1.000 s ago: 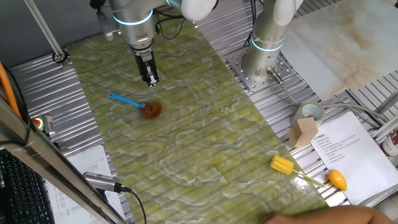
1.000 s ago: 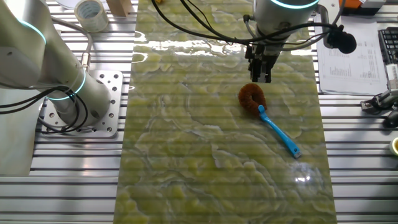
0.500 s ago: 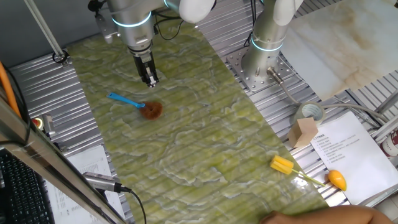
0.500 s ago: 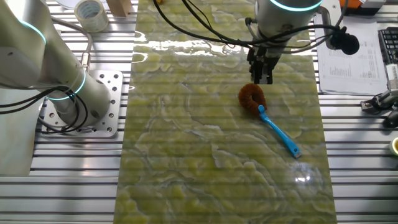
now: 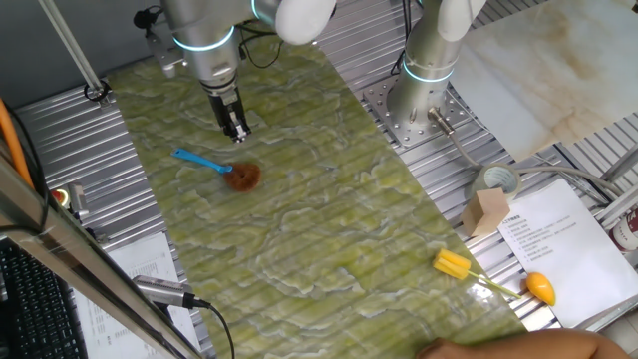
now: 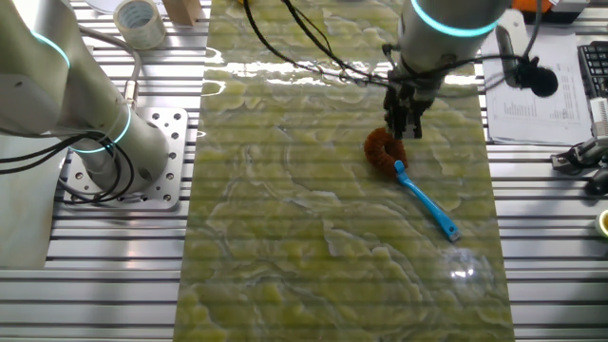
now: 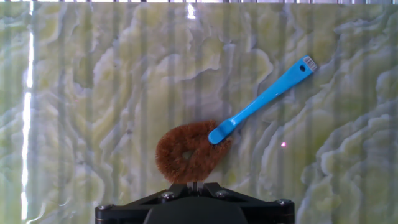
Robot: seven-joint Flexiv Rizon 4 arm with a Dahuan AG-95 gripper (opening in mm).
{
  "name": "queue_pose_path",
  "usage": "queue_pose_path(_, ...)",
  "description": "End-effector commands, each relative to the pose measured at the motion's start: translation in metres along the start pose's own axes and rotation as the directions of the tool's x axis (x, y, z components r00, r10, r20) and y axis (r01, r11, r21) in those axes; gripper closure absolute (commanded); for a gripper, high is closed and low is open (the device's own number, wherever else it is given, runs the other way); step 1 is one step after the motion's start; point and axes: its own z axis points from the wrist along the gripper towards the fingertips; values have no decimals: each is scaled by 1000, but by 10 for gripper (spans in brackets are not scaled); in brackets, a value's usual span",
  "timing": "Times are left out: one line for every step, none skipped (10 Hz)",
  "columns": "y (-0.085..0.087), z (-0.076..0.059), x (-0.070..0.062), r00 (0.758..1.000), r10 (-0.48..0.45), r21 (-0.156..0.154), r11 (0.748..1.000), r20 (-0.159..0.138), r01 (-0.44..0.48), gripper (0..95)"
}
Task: Scrub the table with a brush
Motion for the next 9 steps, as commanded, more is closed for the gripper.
queue_pose_path(-16,5,-9,998,-63,-2,998,1,63,950)
queue_pose_path(-24,5,-14,996,-88,-1,996,-3,88,950)
queue_pose_path(-32,7,-21,993,-119,3,993,-4,119,950)
queue_pose_path(-40,10,-25,989,-148,3,989,-3,148,950)
queue_pose_path(-47,12,-29,984,-179,3,984,-1,179,950)
queue_pose_path(-54,11,-34,976,-217,13,976,-9,217,950)
queue_pose_path(-57,10,-37,968,-250,32,968,-23,250,950)
queue_pose_path(-60,10,-41,953,-302,58,951,-34,304,950)
queue_pose_path(-63,11,-44,940,-339,74,937,-41,342,950)
